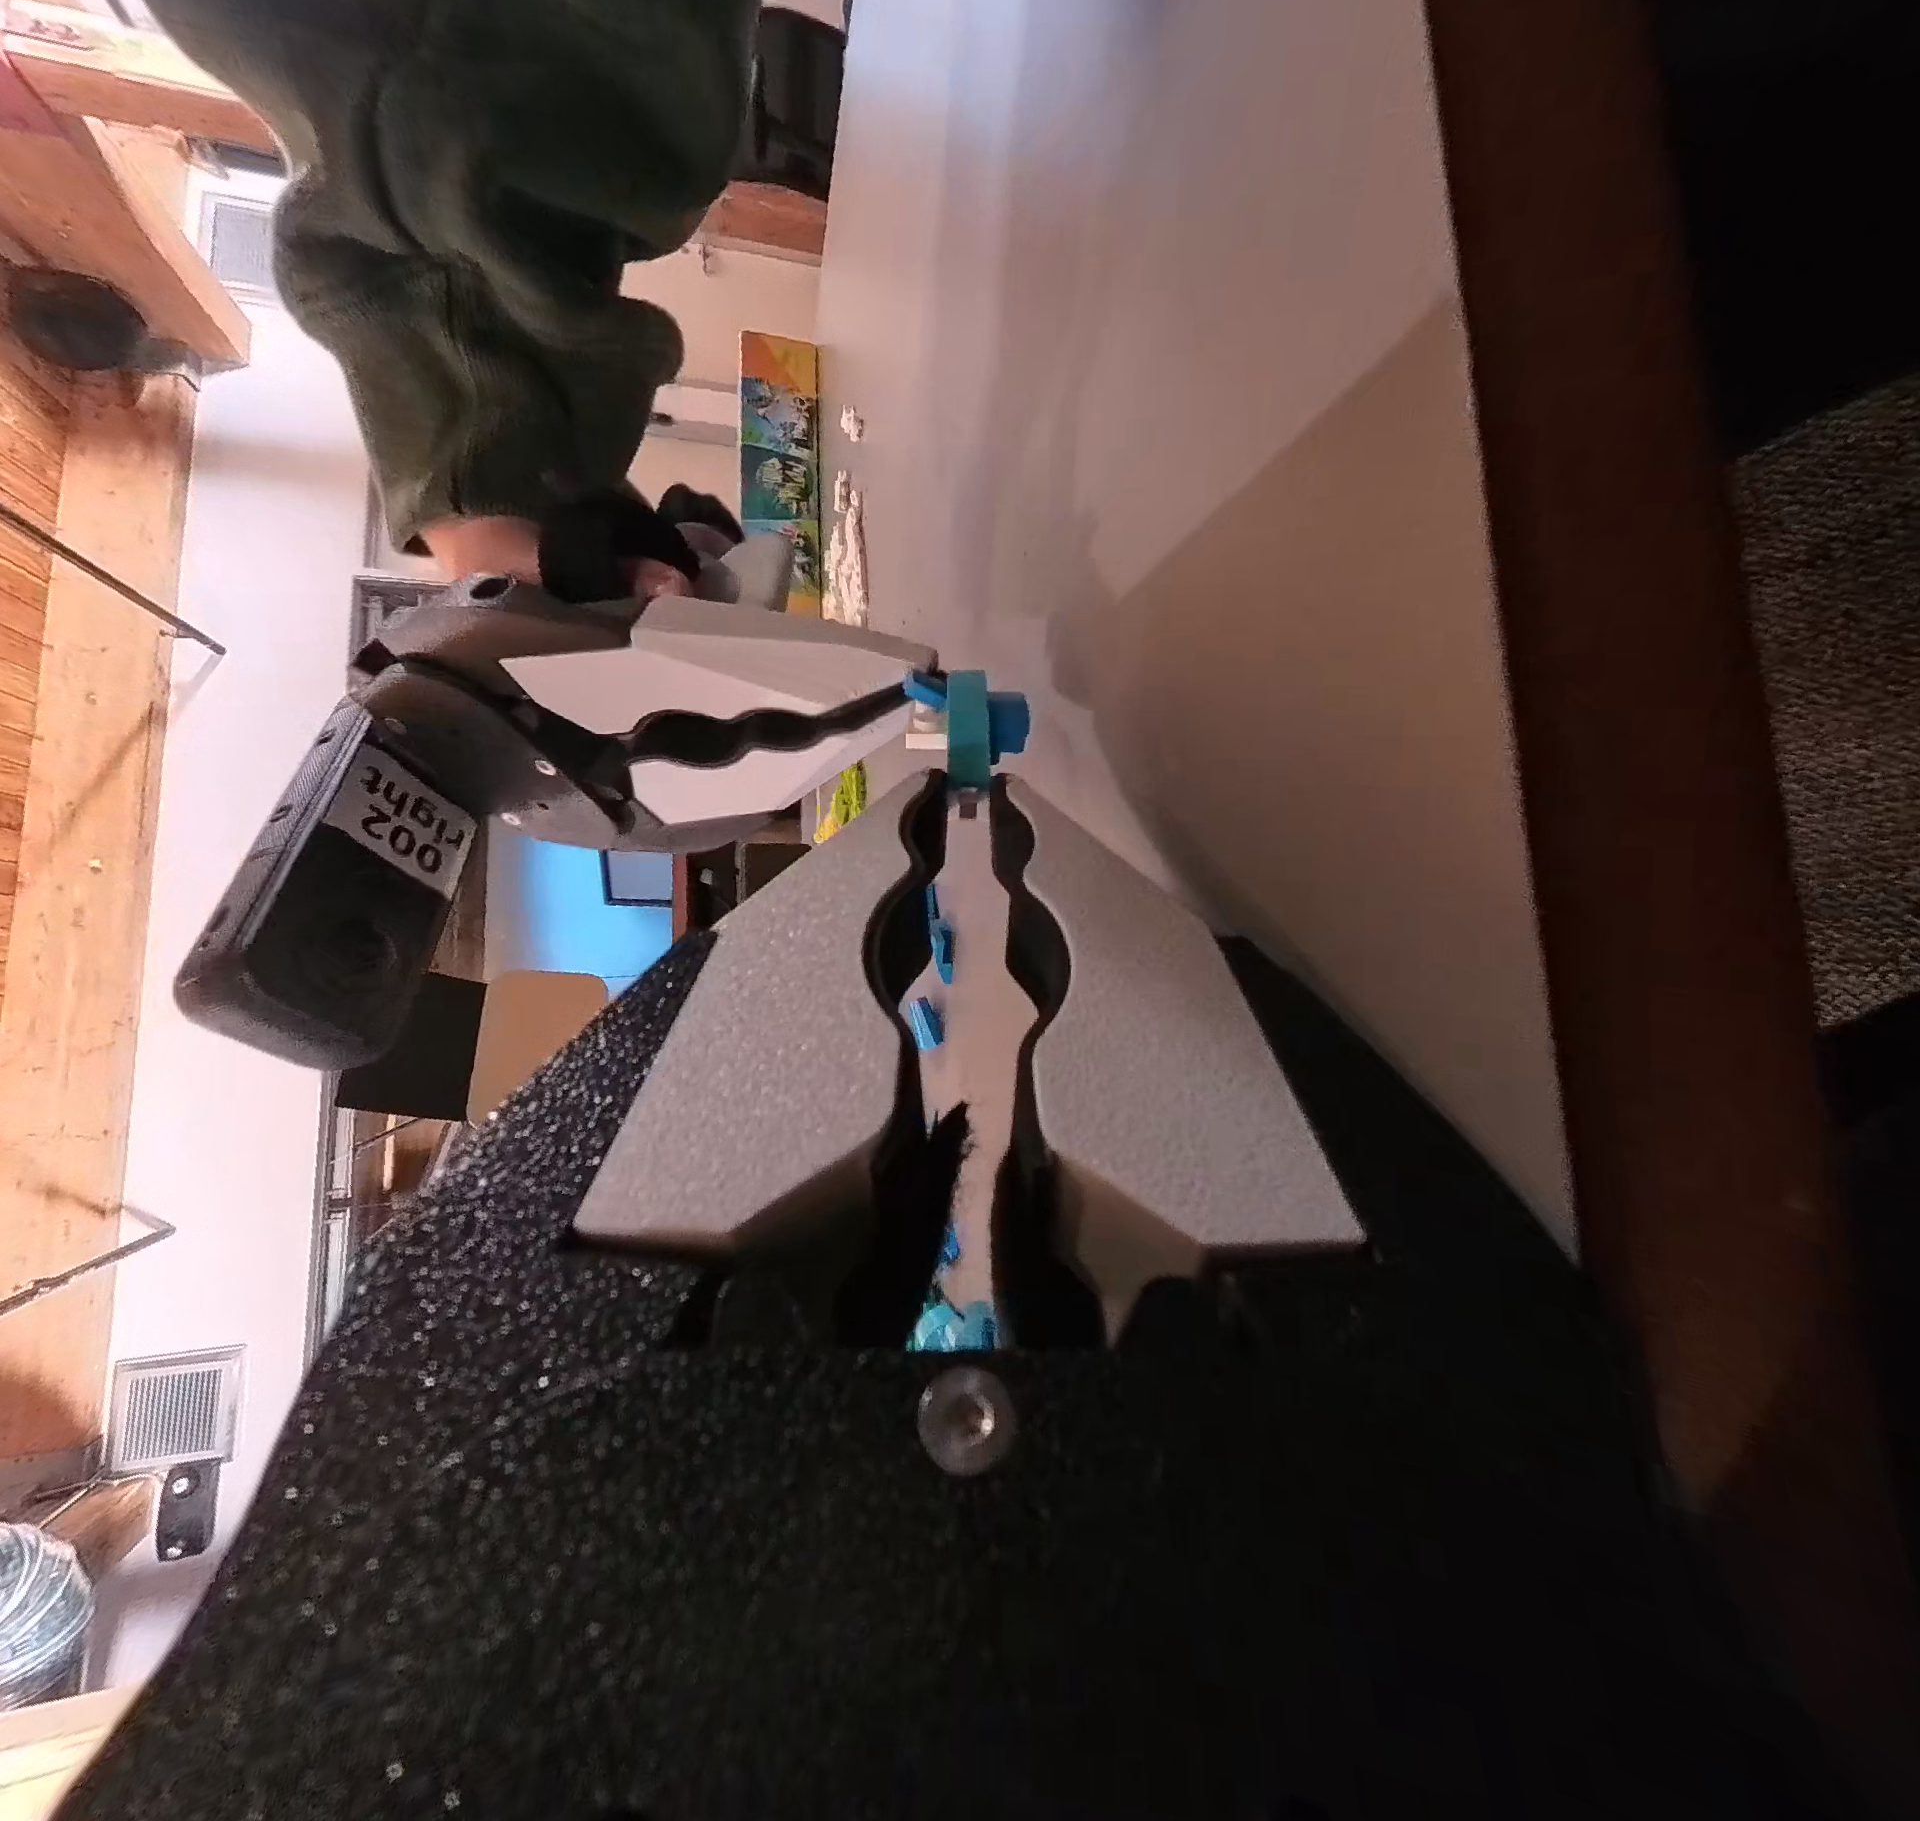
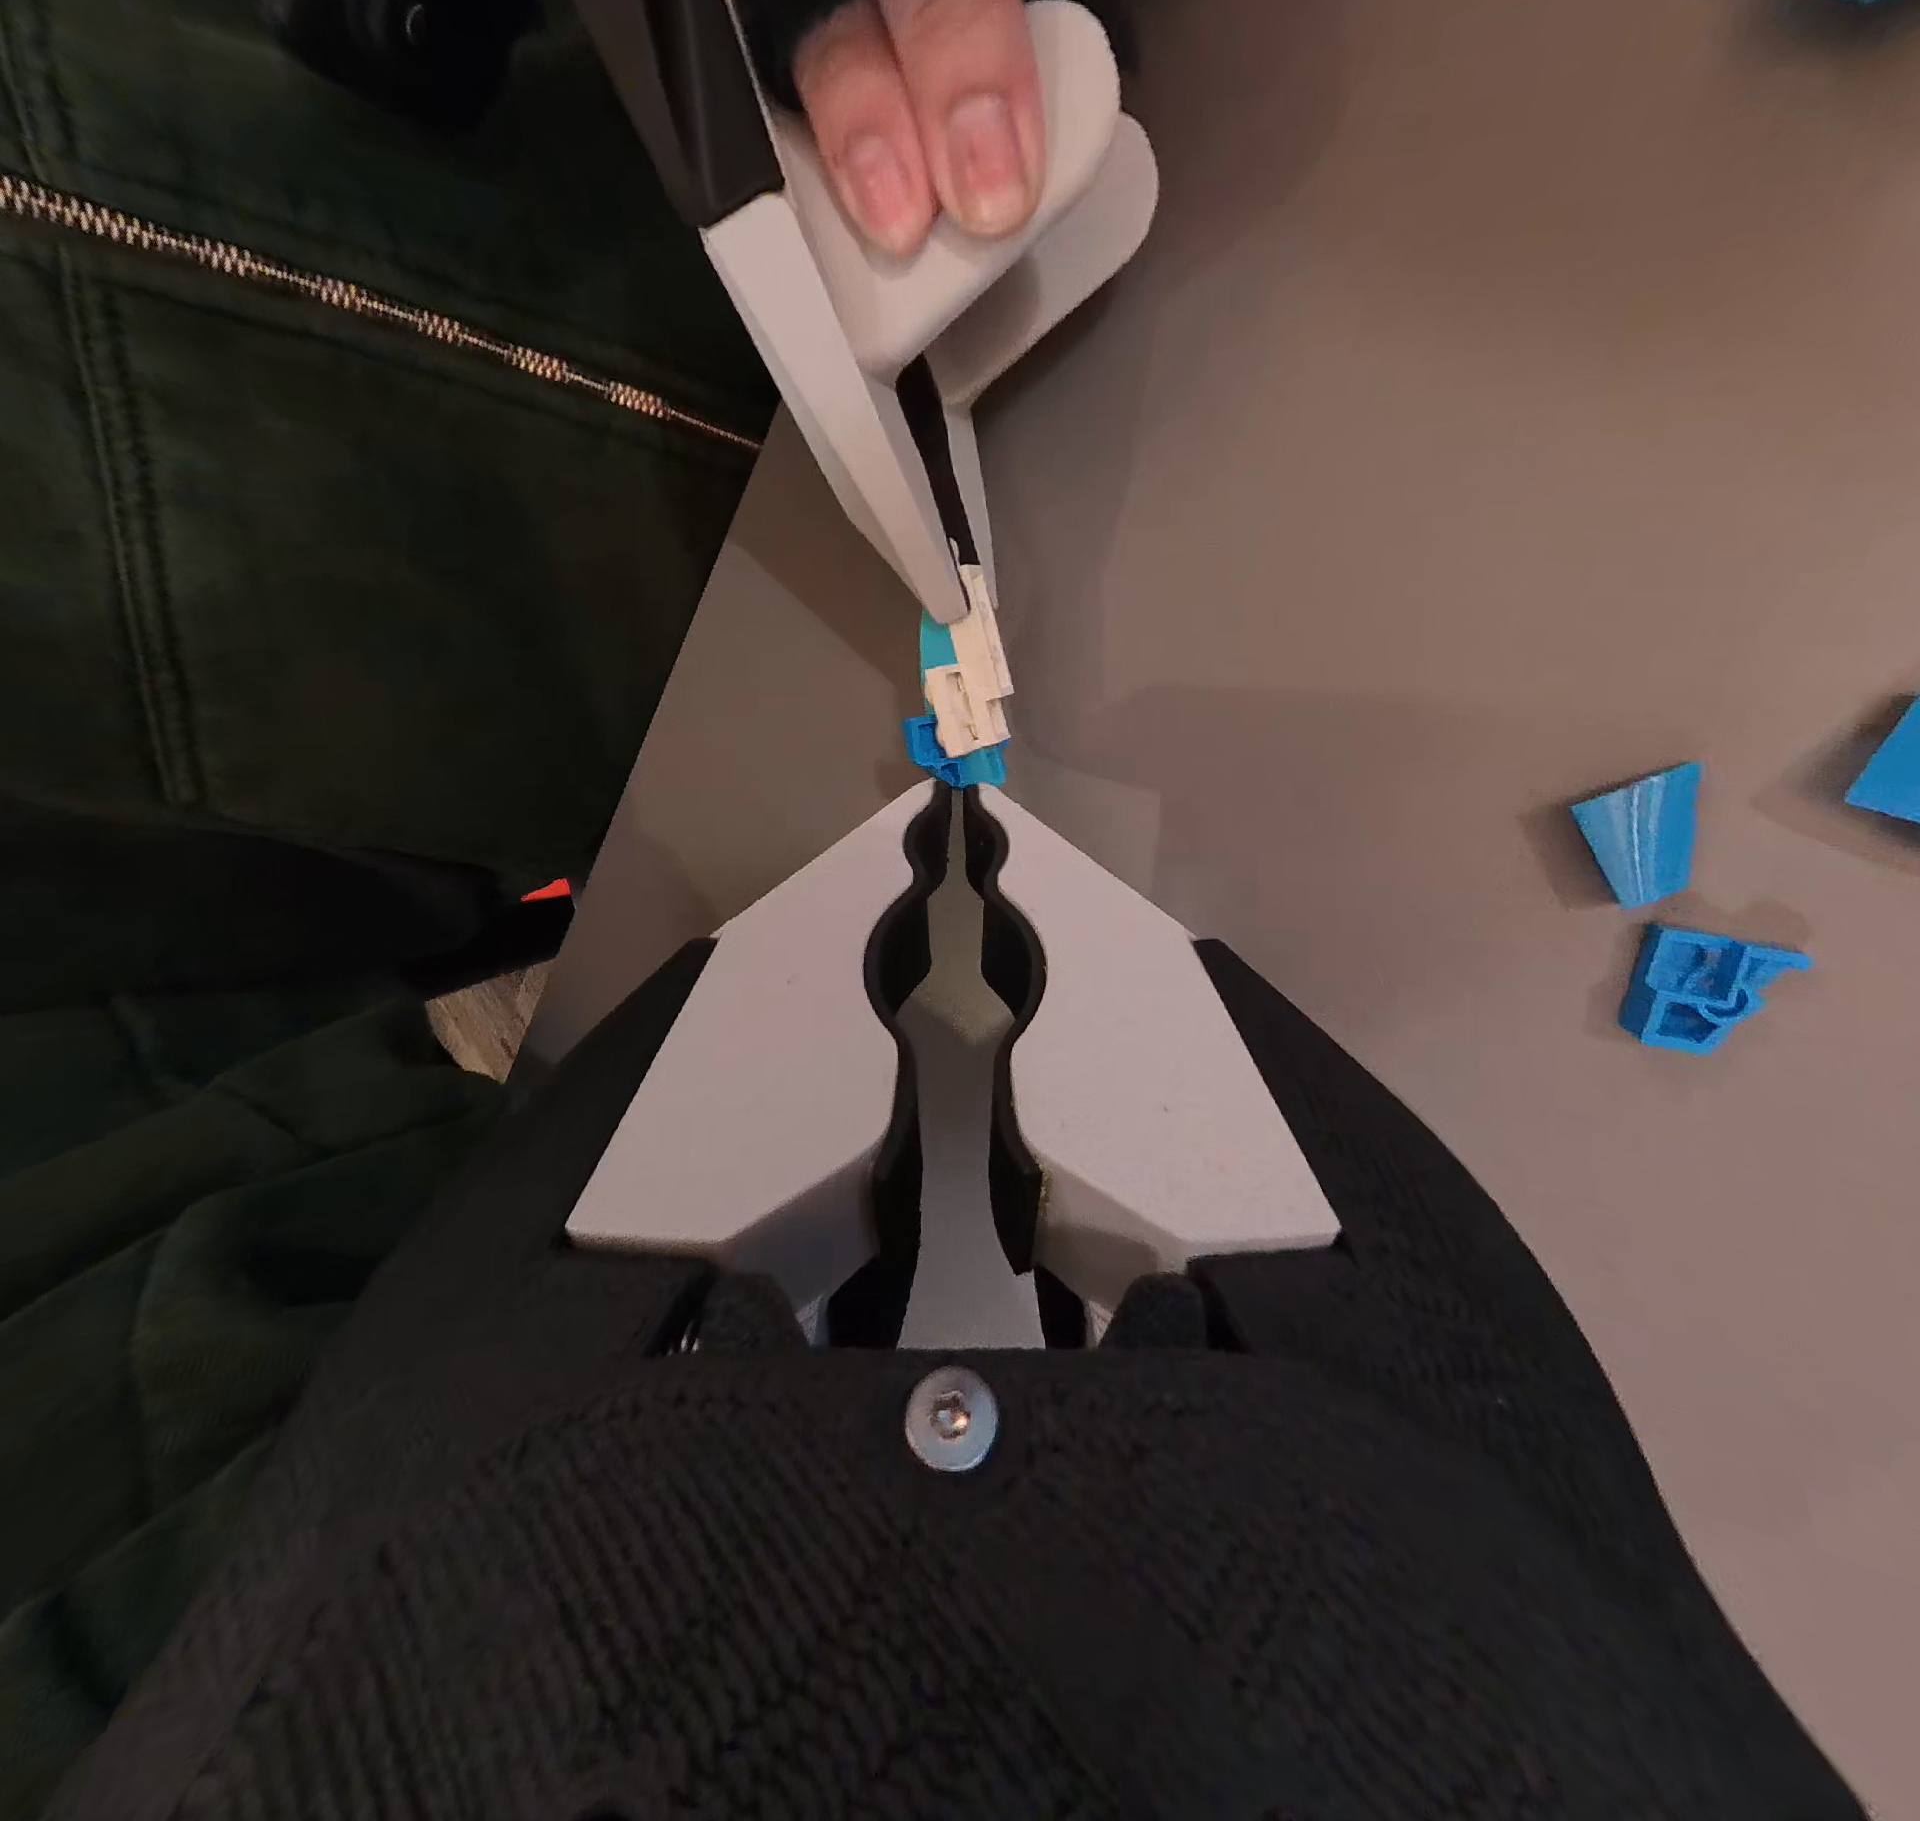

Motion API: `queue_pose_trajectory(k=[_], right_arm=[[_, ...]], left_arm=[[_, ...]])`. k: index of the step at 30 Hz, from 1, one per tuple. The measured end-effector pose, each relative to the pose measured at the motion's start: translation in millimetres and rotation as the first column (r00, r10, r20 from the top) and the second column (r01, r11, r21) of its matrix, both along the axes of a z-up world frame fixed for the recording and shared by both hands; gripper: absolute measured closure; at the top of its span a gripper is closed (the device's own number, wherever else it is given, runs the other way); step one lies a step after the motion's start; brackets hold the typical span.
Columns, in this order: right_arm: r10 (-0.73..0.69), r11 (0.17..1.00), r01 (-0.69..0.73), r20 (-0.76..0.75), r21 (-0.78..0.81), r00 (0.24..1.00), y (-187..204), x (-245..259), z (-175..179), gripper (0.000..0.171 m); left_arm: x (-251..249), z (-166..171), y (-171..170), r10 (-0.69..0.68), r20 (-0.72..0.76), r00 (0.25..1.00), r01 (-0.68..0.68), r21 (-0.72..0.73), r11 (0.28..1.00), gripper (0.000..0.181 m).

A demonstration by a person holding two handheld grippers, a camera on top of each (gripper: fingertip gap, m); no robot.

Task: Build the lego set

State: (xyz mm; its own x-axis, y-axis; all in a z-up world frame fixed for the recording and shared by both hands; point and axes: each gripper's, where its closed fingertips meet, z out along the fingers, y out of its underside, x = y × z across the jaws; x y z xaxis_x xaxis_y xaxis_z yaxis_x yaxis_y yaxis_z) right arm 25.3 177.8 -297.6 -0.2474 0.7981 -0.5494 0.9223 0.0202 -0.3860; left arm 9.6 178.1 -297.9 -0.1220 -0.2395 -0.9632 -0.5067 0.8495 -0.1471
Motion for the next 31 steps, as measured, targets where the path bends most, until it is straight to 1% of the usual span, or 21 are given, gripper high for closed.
queue_pose_trajectory(k=[3, 8, 17, 23, 25, 27, 29, 31], right_arm=[[-0.051, 0.999, 0.051, -0.012, 0.017, 0.999, 6, -1, -3, 0.171], [-0.085, 0.996, 0.087, -0.046, 0.036, 0.995, 8, 0, -3, 0.171], [-0.178, 0.974, 0.207, -0.267, 0.088, 0.947, 13, -2, 4, 0.171], [-0.175, 0.964, 0.227, -0.314, 0.139, 0.933, 8, -1, -1, 0.171], [-0.185, 0.95, 0.257, -0.344, 0.177, 0.921, 14, 2, 0, 0.171], [-0.216, 0.922, 0.321, -0.402, 0.215, 0.89, 27, 2, 3, 0.17], [-0.249, 0.891, 0.382, -0.44, 0.245, 0.863, 37, 1, 4, 0.162], [-0.295, 0.852, 0.45, -0.464, 0.268, 0.835, 43, -1, 1, 0.159]], left_arm=[[0, -1, 1, 0.006, -0.002, 1.0, -0.006, -0.004, 1.0, 0.175], [-1, -1, 4, 0.029, -0.001, 1.0, -0.029, -0.016, 0.999, 0.176], [-2, -3, 7, 0.047, -0.003, 0.999, -0.047, -0.044, 0.998, 0.176], [-2, -4, 8, 0.054, -0.003, 0.999, -0.055, -0.052, 0.997, 0.176], [-3, -4, 9, 0.058, -0.003, 0.998, -0.058, -0.053, 0.997, 0.176], [-6, -4, 10, 0.057, -0.005, 0.998, -0.058, -0.06, 0.997, 0.176], [-11, -4, 12, 0.065, -0.004, 0.998, -0.065, -0.077, 0.995, 0.176], [-15, -4, 14, 0.073, 0.002, 0.997, -0.073, -0.1, 0.992, 0.176]])
